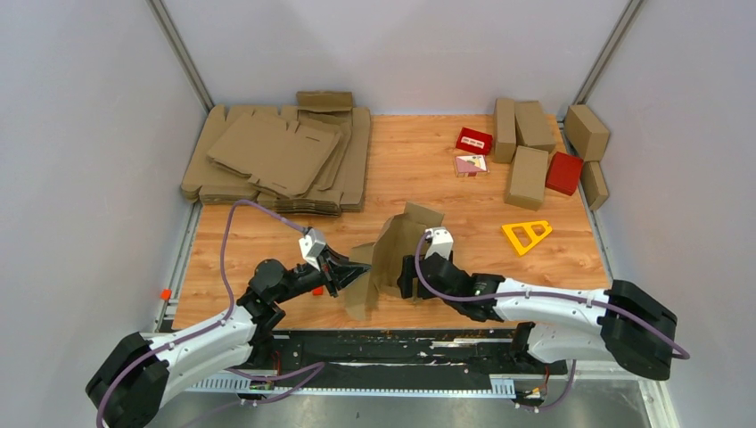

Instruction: Fold the paper box

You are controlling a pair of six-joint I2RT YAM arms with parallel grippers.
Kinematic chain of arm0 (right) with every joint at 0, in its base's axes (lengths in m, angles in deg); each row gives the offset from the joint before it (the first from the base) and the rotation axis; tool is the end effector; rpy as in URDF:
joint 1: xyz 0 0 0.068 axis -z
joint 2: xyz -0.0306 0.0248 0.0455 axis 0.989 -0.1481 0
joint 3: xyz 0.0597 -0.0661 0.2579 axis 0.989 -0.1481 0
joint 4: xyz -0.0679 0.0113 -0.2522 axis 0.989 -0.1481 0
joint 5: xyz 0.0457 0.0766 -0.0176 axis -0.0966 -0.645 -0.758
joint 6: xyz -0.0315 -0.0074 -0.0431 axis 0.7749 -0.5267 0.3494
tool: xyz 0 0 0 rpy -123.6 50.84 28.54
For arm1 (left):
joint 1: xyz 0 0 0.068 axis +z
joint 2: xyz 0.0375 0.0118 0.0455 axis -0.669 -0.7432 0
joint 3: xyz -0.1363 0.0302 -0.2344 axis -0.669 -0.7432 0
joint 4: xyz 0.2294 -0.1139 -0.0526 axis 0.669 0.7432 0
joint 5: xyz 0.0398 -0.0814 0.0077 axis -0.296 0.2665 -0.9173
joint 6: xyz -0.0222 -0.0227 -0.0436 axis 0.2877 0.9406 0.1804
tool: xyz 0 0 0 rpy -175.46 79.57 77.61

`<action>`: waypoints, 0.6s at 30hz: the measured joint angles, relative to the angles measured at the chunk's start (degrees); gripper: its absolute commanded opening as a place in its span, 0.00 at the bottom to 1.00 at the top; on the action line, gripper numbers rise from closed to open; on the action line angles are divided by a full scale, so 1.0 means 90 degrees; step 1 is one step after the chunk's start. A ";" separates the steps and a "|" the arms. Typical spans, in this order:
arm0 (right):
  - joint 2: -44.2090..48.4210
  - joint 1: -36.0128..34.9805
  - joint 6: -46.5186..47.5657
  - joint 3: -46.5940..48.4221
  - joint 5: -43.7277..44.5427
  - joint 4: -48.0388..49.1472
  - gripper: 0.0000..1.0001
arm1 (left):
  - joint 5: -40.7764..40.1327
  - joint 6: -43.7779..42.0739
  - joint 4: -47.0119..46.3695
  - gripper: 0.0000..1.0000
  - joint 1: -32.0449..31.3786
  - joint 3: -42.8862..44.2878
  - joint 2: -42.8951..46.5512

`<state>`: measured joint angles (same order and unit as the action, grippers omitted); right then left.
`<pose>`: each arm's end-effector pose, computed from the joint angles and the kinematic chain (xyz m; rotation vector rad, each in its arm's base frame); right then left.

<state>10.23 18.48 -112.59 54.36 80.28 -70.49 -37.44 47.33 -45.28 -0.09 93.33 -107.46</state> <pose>0.1121 0.1901 0.1724 -0.2343 2.3389 0.4573 0.1118 -0.1215 0.2027 0.5983 1.4717 -1.2852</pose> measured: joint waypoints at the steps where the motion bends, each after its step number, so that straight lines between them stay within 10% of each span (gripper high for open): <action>1: 0.0044 -0.0024 0.0002 -0.0046 -0.0027 0.0053 0.86 | 0.0000 0.0002 -0.0007 0.00 -0.0002 0.0000 0.0000; 18: -0.0423 -0.0848 0.0619 0.0185 0.0304 0.0202 0.97 | 0.0002 -0.0005 -0.0024 0.00 -0.0022 0.0000 -0.0002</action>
<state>6.43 10.85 -107.01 56.02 83.01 -68.68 -37.42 47.29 -45.50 -0.29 93.33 -107.48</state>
